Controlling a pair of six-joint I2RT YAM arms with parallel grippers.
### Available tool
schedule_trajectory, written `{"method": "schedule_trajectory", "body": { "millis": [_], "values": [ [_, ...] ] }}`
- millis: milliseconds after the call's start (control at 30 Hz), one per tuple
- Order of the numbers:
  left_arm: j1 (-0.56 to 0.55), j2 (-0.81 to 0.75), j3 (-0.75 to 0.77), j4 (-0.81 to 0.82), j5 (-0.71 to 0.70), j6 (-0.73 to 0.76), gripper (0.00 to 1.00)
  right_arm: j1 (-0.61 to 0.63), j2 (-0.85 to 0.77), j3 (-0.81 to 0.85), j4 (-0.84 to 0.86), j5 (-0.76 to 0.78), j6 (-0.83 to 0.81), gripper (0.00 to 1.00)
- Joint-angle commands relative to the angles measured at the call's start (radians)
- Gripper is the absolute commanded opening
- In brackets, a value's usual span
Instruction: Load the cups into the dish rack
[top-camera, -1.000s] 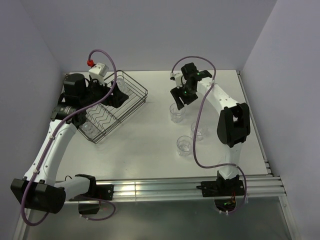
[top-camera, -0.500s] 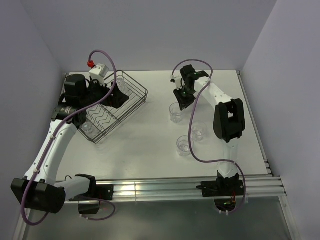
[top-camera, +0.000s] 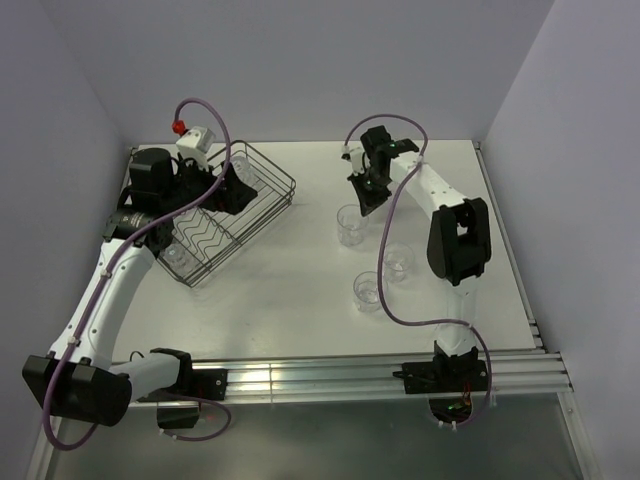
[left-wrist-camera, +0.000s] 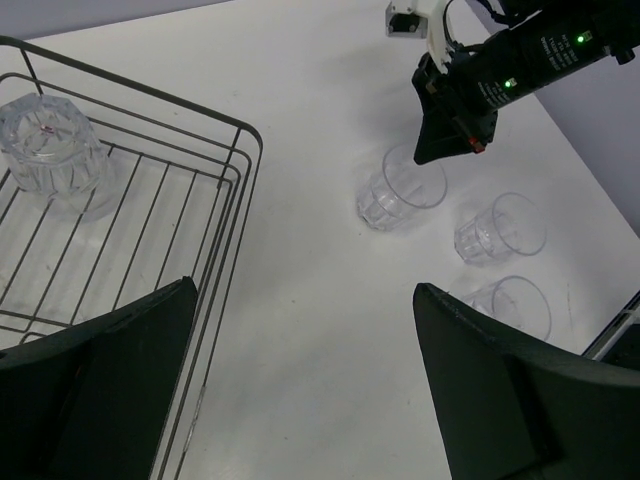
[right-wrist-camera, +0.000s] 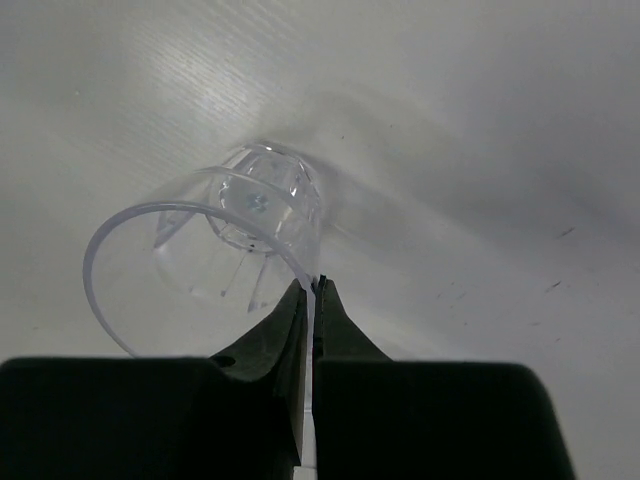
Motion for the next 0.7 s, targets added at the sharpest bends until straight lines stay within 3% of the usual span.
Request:
{"method": "schedule_trajectory", "body": {
  "millis": [0, 167, 333, 500, 667],
  "values": [
    [0.021, 0.003, 0.017, 0.055, 0.024, -0.065, 0.99, -0.015, -0.170, 0.114, 0.066, -0.018, 0.000, 0.00],
    [0.084, -0.038, -0.008, 0.217, 0.288, -0.268, 0.99, -0.012, -0.368, 0.072, 0.291, -0.041, 0.024, 0.00],
    [0.144, -0.055, -0.042, 0.384, 0.456, -0.518, 0.99, 0.000, -0.526, 0.044, 0.434, -0.024, 0.015, 0.00],
    [0.151, -0.070, -0.086, 0.639, 0.613, -0.759, 0.99, 0.020, -0.774, -0.250, 0.837, -0.047, -0.057, 0.00],
    [0.150, -0.098, -0.151, 0.883, 0.650, -0.971, 0.99, 0.101, -0.986, -0.502, 1.234, -0.071, -0.135, 0.00]
  ]
}}
